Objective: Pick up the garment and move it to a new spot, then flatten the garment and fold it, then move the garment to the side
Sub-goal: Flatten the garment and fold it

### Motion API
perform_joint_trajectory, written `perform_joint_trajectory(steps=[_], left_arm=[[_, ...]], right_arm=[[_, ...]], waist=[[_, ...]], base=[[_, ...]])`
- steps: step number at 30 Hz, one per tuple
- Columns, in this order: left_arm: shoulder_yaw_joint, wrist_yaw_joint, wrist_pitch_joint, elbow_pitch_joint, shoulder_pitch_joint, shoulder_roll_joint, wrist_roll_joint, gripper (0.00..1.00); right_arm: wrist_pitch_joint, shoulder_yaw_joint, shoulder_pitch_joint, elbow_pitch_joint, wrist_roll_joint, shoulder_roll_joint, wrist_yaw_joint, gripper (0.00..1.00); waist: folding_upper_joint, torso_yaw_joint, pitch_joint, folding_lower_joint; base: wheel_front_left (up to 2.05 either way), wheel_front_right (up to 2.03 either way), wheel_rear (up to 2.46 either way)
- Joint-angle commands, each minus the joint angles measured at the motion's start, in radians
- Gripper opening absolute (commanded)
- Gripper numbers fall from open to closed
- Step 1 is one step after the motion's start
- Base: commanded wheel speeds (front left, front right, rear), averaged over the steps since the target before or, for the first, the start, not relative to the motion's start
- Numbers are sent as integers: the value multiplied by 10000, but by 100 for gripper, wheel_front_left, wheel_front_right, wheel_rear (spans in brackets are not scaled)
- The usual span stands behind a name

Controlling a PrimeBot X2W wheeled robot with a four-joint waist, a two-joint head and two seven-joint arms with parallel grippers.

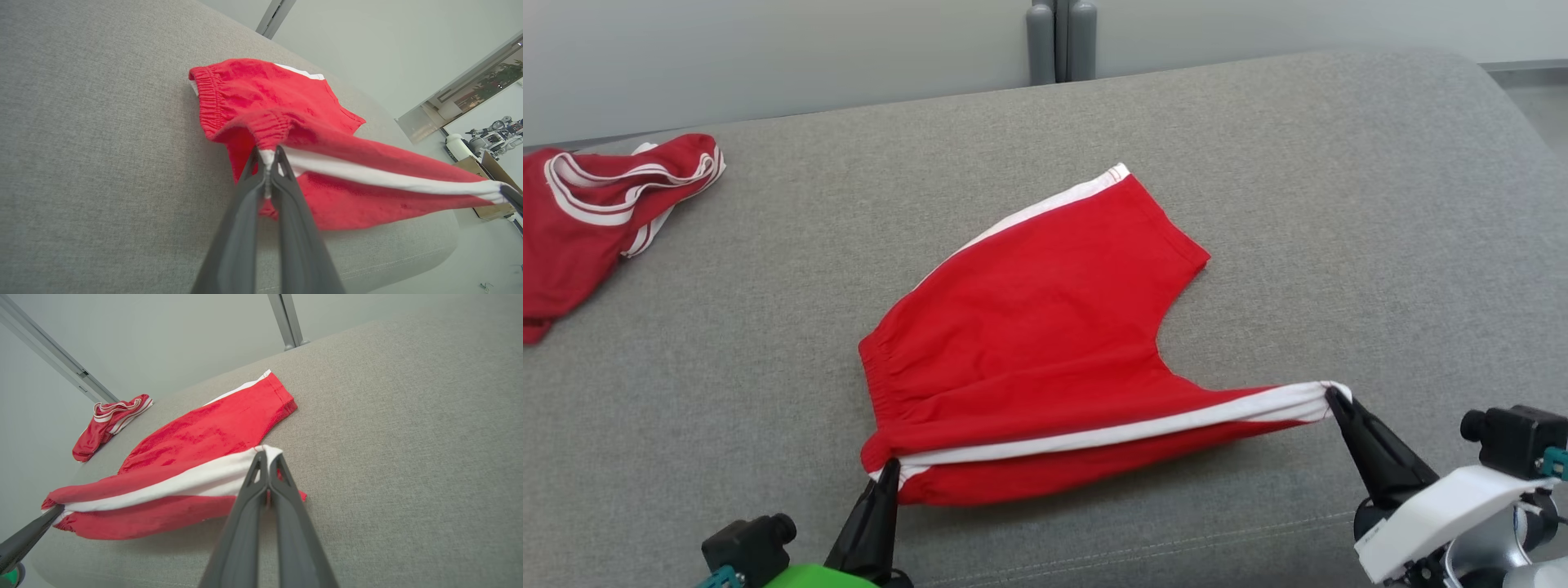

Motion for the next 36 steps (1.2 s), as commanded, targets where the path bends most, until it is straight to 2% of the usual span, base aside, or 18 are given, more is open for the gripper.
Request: perform_joint_trajectory(steps=[1, 12, 17, 26, 36], left_arm=[[11, 80, 119, 117, -353, -144, -72, 0], [-115, 458, 1105, 699, -2050, -1108, -511, 0], [-91, 777, 1602, 996, -3101, -1651, -704, 0], [13, 1285, 1773, 2085, -4645, -2475, -859, 0], [72, 1252, 1883, 3463, -6223, -2870, -1501, 0]], right_arm=[[28, -104, -415, 244, -43, -38, -10, 0], [548, 82, -3134, 1948, 59, -366, -7, 0], [819, 305, -4876, 3206, 122, -664, -7, 0], [994, 957, -7725, 5769, 255, -978, -7, 0], [782, 1919, -10156, 8320, 356, -1185, -7, 0]], waist=[[0, 243, 96, 1], [0, 915, 556, 1], [0, 1345, 993, 1], [0, 2158, 1862, 1], [0, 2719, 2735, 1]], base=[[0, 0, 0], [0, 0, 0], [0, 0, 0], [0, 0, 0], [0, 0, 0]])
